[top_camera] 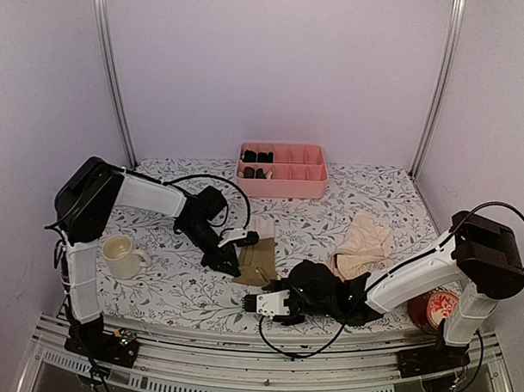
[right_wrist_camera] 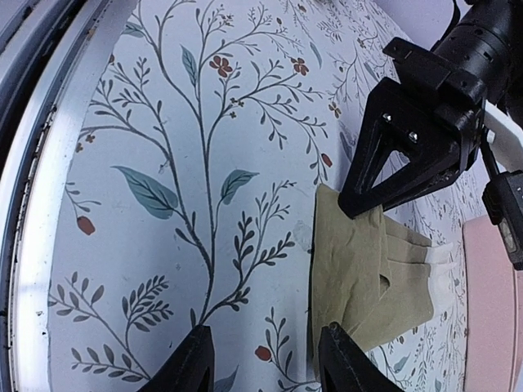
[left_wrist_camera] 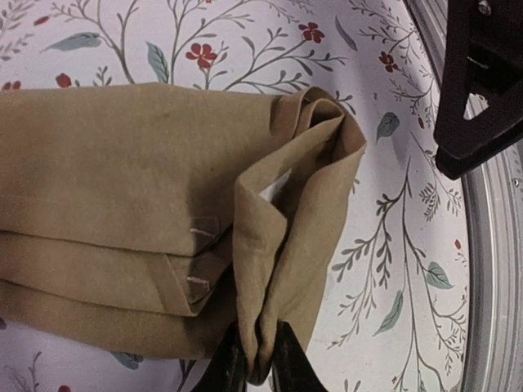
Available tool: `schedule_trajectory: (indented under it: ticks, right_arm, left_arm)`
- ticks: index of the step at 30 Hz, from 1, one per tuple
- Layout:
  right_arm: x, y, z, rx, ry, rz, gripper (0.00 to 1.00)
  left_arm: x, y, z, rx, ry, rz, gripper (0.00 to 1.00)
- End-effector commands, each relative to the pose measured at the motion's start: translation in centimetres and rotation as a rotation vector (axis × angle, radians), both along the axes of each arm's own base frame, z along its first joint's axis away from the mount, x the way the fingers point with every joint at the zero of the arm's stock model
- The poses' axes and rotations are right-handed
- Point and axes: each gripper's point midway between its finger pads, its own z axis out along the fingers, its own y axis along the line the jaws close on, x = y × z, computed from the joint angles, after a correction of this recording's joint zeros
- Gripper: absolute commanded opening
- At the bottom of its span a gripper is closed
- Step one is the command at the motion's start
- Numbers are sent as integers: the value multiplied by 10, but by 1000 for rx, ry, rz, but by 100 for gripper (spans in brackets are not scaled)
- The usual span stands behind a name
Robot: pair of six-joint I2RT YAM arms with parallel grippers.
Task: Roll the underwear
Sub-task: Roll the underwear at the center of the board.
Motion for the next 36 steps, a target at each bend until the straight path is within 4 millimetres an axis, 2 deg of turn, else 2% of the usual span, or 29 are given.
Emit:
schedule_trajectory:
  ticks: [1, 9, 17, 19, 24, 32, 36]
  right_arm:
    - [7, 17, -1, -10, -42, 5, 45]
    - [24, 28, -25, -97, -90, -31, 48]
    - [52, 21, -40, -147, -66, -95, 49]
    - [57, 18, -45, -162, -36, -105, 47]
    - [63, 12, -55, -194, 29, -120, 36]
    - [70, 2, -72, -236, 96, -168, 33]
    - [69, -1, -82, -266, 150, -177, 27]
  left_arm:
    - [3, 4, -4, 18, 100, 52, 15]
    - [5, 4, -9, 30, 122, 66, 15]
    - [6, 5, -9, 33, 121, 68, 16]
    - [6, 5, -9, 32, 123, 69, 16]
    - [6, 5, -9, 34, 120, 70, 16]
    - [6, 6, -10, 36, 123, 71, 17]
    - [7, 6, -9, 33, 119, 73, 20]
